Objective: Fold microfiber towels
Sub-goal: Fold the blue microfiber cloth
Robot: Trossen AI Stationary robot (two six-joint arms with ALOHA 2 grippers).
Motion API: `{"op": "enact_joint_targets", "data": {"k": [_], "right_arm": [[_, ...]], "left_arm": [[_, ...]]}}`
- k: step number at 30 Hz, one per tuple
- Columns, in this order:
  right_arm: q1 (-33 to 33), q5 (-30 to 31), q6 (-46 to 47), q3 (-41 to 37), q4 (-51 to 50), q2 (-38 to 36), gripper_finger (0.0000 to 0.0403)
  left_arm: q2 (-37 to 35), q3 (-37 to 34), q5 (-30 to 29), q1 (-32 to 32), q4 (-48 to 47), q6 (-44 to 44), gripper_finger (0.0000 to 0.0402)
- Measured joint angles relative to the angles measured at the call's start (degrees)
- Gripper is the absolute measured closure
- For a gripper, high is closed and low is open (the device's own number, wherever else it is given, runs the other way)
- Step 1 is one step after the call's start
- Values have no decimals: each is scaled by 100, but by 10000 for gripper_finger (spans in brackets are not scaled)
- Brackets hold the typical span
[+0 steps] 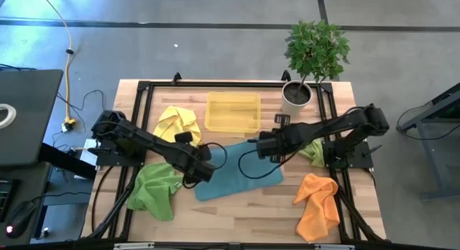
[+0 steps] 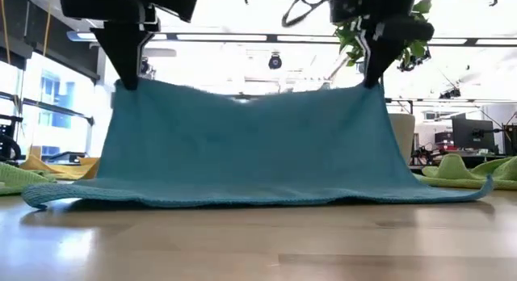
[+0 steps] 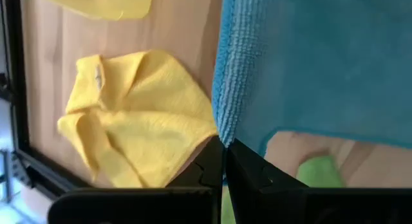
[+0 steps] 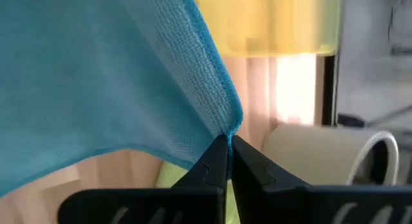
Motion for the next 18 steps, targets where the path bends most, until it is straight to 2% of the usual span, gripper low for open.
{"op": "enact_joint_targets", "data": {"k": [5, 13, 18], "right_arm": [[11, -407, -732, -925, 979, -202, 403], [452, -1252, -345, -1834, 2180, -1031, 403], [740, -1797, 63, -2187, 2486, -1136, 403]], "left_arm": [[-4, -132, -1, -173, 373, -42, 398], [24, -188, 152, -511, 1066, -144, 398], [202, -179, 168, -649, 1394, -415, 398]]}}
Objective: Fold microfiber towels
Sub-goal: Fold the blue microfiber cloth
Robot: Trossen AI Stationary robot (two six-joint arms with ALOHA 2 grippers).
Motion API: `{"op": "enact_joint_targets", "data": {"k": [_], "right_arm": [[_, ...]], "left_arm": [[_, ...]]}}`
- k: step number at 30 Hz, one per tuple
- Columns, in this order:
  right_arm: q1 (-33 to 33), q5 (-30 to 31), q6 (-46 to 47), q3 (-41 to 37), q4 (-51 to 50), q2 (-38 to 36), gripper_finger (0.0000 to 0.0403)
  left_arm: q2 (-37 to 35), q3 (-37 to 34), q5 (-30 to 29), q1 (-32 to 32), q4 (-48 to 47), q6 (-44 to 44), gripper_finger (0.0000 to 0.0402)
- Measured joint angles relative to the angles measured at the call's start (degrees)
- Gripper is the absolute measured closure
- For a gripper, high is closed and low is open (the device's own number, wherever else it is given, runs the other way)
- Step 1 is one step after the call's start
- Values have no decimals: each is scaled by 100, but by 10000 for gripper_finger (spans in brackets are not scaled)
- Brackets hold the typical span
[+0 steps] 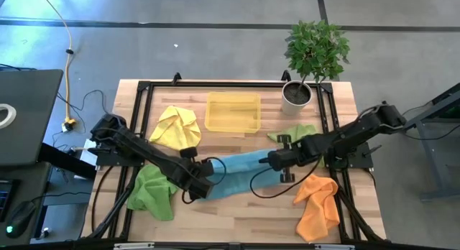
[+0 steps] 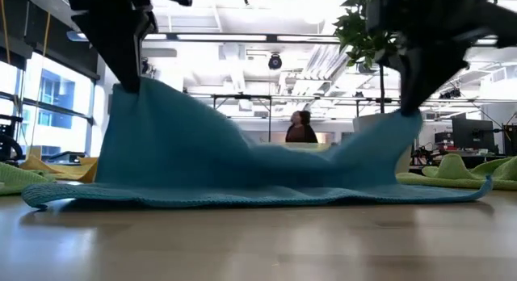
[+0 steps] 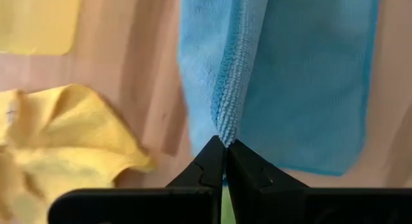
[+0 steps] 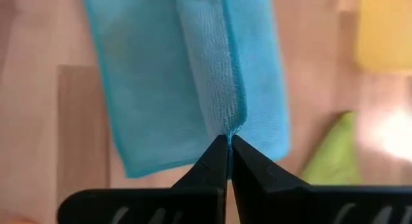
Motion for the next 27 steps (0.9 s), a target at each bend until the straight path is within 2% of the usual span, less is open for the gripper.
{"op": "enact_joint_targets", "data": {"k": [7, 17, 20, 24, 27], "right_arm": [[406, -199, 564, -444, 535, 35, 403], [705, -149, 614, -455, 571, 35, 400], [705, -146, 618, -455, 573, 35, 384], [706, -154, 635, -455, 555, 35, 343], [703, -429, 770, -455, 485, 35, 309]], "left_arm": [[552, -11, 576, -125, 79, 4, 398], [922, -9, 804, -283, 354, -189, 398], [925, -9, 804, -287, 416, -193, 398], [925, -9, 877, -286, 602, -199, 398], [925, -9, 1026, -293, 774, -204, 398]]}}
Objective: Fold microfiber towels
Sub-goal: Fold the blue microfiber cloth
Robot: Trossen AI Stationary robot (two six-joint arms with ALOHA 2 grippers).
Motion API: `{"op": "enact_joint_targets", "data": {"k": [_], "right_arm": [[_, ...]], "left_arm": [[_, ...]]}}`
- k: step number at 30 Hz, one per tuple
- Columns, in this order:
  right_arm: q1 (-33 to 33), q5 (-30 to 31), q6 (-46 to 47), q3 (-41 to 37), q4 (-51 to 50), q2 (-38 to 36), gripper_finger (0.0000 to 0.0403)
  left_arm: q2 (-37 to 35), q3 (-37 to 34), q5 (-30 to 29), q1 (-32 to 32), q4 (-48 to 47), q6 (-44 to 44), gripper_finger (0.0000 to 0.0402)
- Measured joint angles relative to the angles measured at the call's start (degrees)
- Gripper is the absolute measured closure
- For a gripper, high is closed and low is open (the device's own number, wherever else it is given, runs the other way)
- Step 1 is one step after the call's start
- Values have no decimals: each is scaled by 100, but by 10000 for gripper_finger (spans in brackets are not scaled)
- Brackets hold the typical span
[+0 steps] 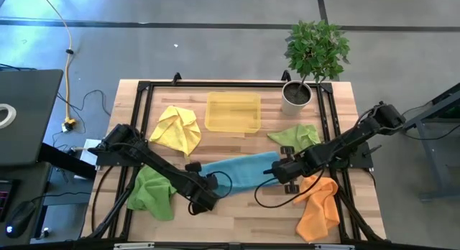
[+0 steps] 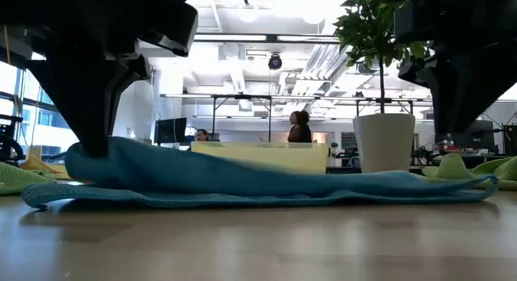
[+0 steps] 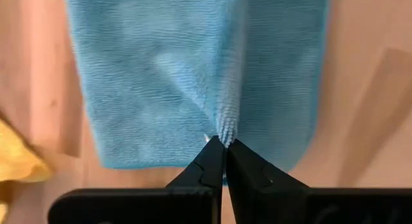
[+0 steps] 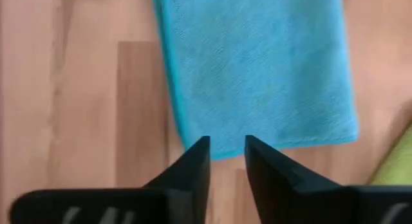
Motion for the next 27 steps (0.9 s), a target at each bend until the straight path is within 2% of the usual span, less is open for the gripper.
{"op": "enact_joint_targets", "data": {"k": [3, 7, 13, 19, 25, 27], "right_arm": [[2, -149, 35, 0, -3, 0, 285], [2, -55, 24, 0, 179, 0, 275], [-4, 31, 35, 0, 128, 0, 274], [-4, -122, 44, 0, -80, -92, 274], [-29, -24, 173, 0, -228, -350, 274], [-45, 32, 237, 0, -252, -382, 274]], "left_arm": [[0, 0, 91, -21, 205, 9, 397], [0, 0, 126, -23, 298, -14, 376], [0, 0, 928, -31, 279, -48, 312], [0, 176, 852, -48, -194, -195, 253], [2, 651, 901, -10, -534, -196, 234], [0, 730, 1109, -16, -594, -126, 233]]}}
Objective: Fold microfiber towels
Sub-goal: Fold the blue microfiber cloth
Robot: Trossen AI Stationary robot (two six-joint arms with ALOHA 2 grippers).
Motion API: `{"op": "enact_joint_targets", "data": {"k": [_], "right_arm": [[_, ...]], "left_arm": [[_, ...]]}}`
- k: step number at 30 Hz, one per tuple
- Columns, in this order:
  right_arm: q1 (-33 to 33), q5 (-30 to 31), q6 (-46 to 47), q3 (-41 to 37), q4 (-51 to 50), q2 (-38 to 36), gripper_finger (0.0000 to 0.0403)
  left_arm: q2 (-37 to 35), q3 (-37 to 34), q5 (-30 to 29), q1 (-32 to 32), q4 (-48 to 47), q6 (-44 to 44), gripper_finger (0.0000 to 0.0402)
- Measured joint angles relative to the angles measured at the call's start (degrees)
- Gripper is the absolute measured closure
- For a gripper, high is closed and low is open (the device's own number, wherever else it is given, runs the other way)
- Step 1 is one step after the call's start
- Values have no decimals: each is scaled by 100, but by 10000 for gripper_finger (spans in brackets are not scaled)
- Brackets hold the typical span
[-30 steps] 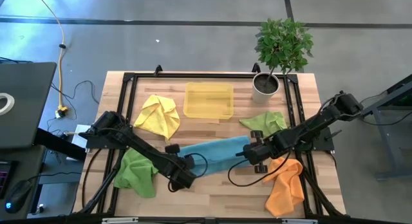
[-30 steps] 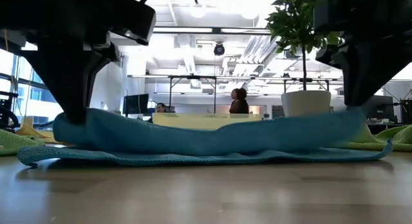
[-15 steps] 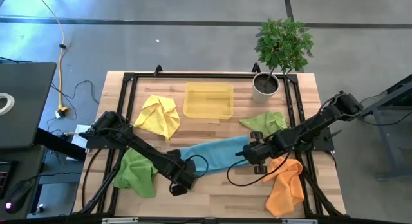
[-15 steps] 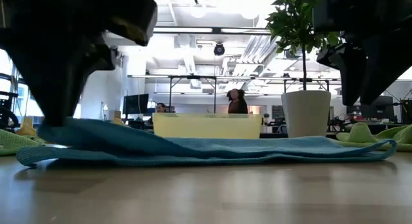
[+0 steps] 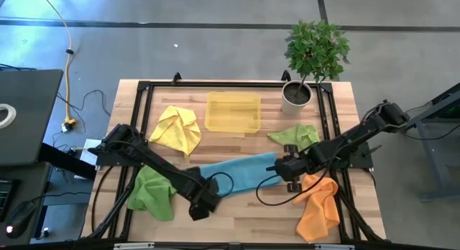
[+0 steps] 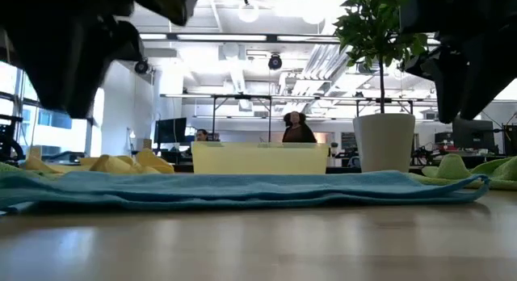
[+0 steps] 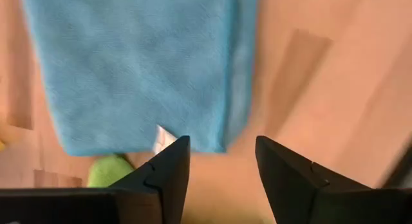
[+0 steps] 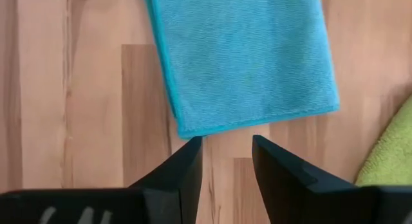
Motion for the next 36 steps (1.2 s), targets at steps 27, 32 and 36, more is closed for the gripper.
{"op": "enact_joint_targets", "data": {"k": [27, 32, 36], "right_arm": [[-20, 254, 2953, -2070, 3922, 54, 274], [-84, 259, 2757, -2070, 3653, 360, 274], [-253, 584, 2445, -2057, 3650, 549, 274]], "left_arm": [[0, -1377, -321, 527, 1218, 540, 233], [-22, -1544, 513, 419, 1896, -6, 233], [-1, -1558, 1067, 272, 2737, -110, 233]]}}
